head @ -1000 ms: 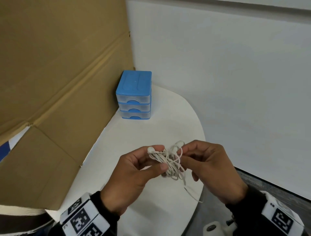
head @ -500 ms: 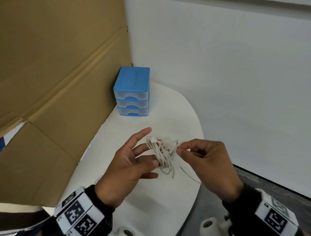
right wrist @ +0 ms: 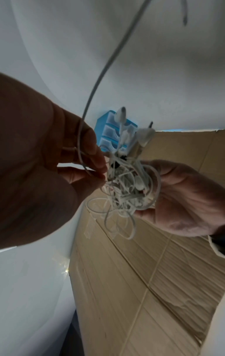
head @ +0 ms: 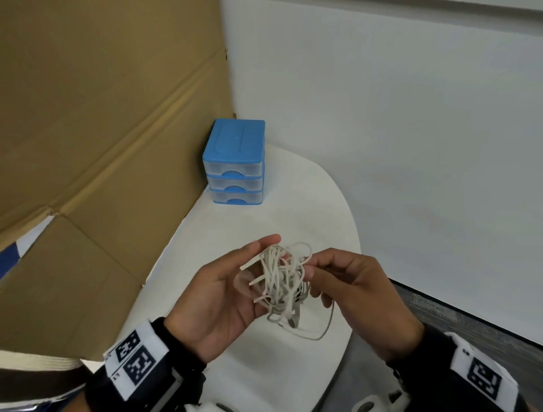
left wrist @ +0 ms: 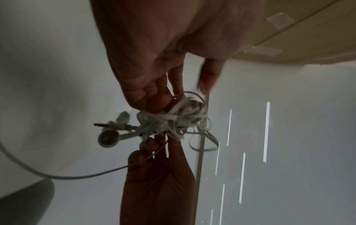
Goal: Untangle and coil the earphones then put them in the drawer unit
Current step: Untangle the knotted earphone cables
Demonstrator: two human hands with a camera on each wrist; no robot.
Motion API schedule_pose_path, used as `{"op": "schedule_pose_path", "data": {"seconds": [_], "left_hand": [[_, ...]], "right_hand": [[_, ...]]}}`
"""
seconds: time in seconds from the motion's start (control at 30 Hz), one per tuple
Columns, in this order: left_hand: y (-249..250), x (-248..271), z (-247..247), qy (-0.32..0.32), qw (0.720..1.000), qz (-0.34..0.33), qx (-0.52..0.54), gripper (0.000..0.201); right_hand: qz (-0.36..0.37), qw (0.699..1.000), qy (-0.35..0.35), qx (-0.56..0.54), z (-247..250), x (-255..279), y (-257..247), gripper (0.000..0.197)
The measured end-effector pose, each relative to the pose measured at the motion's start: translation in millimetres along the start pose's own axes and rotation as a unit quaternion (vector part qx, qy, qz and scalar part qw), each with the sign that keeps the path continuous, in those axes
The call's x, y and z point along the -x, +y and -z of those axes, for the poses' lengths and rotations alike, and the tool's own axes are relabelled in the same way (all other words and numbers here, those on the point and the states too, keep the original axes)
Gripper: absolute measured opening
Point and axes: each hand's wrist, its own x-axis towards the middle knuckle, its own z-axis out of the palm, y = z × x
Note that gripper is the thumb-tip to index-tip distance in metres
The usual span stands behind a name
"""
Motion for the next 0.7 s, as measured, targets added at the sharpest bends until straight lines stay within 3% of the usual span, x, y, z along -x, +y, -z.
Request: {"op": "schedule_pose_path", "data": {"seconds": [0.13,0.27,0.47,0.7], "left_hand": [[-3.8,1.9,-1.8,0.009,0.994,-0.025,-0.105,0.069],[-7.7,-1.3,-0.8,0.036,0.991,-0.024,-0.126,0.051],[2.3,-2.1,-0.9,0.075,0.994,-0.009,-0.084,0.049],[3.1,-2.2,-2.7,0.047,0.997,0.033,-0.050,0.047]], "right_hand": [[0.028,0.999,-0.015,0.002,-4.0,3.3,-5.4,0.008],[0.042,0.998,-0.001,0.053,-4.3,3.9,-3.7,0.010],[0.082,0.986,0.040,0.139,0.5,1.4,3.3,0.016],[0.062,0.991,0.036,0.112,3.2,-1.9,4.1,0.012]]}}
